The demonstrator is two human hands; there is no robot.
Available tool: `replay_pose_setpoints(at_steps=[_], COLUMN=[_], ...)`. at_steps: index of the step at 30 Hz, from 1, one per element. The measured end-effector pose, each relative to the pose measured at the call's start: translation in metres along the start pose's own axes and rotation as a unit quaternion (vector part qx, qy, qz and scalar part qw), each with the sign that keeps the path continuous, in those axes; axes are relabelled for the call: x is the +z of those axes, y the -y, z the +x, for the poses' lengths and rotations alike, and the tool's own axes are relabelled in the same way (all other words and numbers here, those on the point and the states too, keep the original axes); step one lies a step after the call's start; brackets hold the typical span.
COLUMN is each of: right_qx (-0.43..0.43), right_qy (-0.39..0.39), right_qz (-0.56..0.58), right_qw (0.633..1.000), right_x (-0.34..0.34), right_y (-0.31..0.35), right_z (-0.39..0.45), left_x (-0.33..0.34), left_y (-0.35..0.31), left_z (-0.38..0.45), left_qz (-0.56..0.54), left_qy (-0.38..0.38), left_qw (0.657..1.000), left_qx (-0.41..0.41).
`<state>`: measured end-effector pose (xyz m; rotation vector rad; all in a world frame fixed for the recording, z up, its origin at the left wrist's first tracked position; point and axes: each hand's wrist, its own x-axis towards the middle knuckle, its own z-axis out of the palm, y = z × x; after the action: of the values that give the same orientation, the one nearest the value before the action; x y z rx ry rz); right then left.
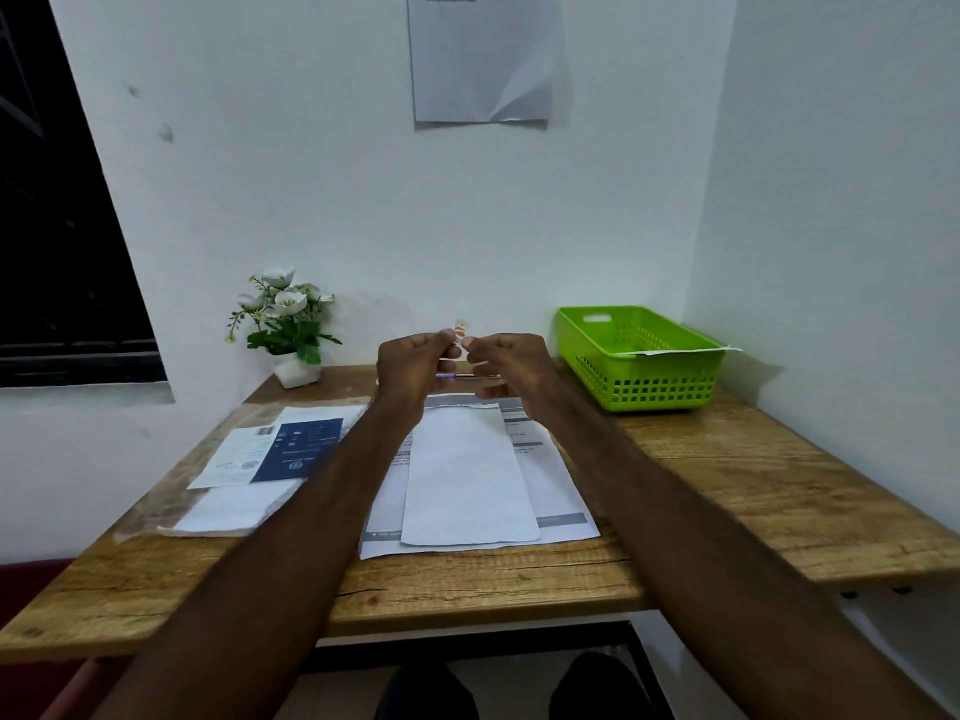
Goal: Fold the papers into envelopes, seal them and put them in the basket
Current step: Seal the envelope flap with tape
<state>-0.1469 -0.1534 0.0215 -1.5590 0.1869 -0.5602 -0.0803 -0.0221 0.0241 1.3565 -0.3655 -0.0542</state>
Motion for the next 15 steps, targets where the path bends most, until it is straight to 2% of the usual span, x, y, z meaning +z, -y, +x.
replay_pose_setpoints(at_steps=[11,13,15], right_qx=[0.010,0.023,0.042], right_qy=[-0.043,-0.064,-0.099], right_qz=[0.007,0.002,0.000], right_qw=[0.999,0.998,0.994], right_x=[0.001,0.002,0.001], right_y=[0.001,0.001,0.000], right_z=[0.000,0.003,0.005], left_x=[0.001,-0.001,-0.004], left_y=[0.007,0.012,0.018], left_z=[0.003,0.006,0.010], left_qz=[0.044,0.121,0.307], left_qy=[0.029,0.020,-0.003], left_qw=[0.999,0.992,0.944], left_qx=[0.001,0.040,0.118])
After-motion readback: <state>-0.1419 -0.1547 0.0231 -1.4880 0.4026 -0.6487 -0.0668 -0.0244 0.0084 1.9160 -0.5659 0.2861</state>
